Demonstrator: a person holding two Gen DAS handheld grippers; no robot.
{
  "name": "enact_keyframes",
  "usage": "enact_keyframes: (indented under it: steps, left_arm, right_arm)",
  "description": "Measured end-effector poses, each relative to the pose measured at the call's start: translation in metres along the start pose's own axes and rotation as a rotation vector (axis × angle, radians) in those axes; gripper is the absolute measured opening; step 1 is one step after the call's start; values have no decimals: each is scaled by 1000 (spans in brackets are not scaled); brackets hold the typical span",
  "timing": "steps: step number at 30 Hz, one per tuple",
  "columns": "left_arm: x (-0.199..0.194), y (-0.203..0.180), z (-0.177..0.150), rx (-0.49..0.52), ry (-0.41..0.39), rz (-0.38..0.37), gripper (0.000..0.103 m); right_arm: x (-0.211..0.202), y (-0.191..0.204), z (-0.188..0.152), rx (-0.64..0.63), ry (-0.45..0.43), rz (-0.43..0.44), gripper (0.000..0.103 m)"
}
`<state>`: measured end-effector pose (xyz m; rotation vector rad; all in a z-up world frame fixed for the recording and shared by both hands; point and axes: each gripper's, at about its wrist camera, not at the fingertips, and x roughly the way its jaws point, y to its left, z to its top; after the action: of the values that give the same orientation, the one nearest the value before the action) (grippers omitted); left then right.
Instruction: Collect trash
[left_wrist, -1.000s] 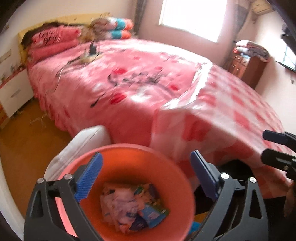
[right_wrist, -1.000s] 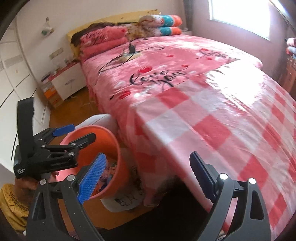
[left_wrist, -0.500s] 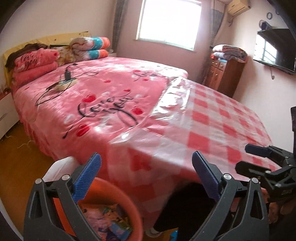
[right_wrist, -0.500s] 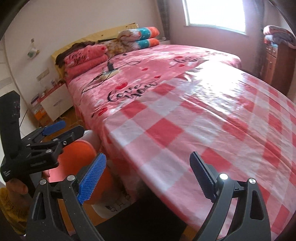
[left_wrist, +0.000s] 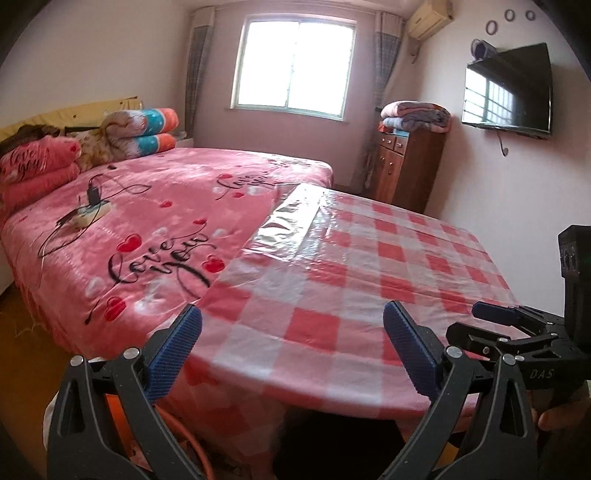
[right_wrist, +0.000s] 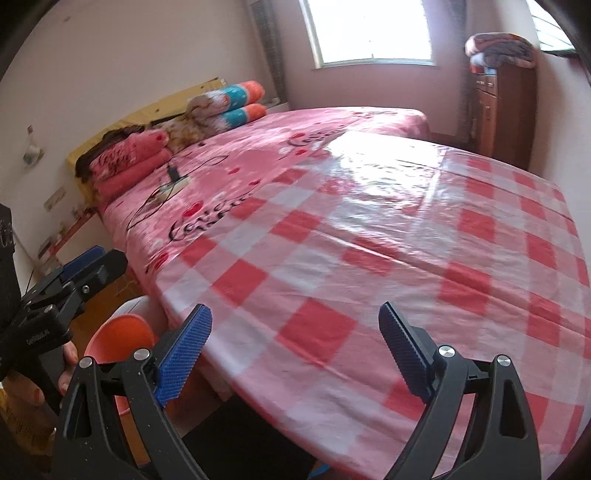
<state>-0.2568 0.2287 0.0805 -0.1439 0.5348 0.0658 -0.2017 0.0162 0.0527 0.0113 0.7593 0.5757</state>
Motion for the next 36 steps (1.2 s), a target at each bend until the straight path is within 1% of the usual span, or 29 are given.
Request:
enact_keyframes:
  steps: [3, 9, 16, 25, 31, 36]
  left_arm:
    - [4, -12, 3, 8, 1, -20, 99]
    - [12, -38, 10, 9, 22, -92, 99]
    - [17, -69, 16, 21, 36, -143, 99]
    - [26, -103, 21, 49, 71, -173, 99]
    - [31, -126, 26, 74, 72, -189, 99]
    - [32, -145, 30, 91, 52, -205, 99]
  right_arm:
    - [-9, -14, -1, 21, -23, -26, 91]
    - [-29, -42, -6, 64, -65, -82, 91]
    - [-51, -72, -14, 108, -110, -154, 91]
    - [-82, -101, -21, 138, -174, -263, 91]
    - [-102, -116, -24, 151, -220, -332, 91]
    - [-115, -126, -25, 156, -252, -388, 91]
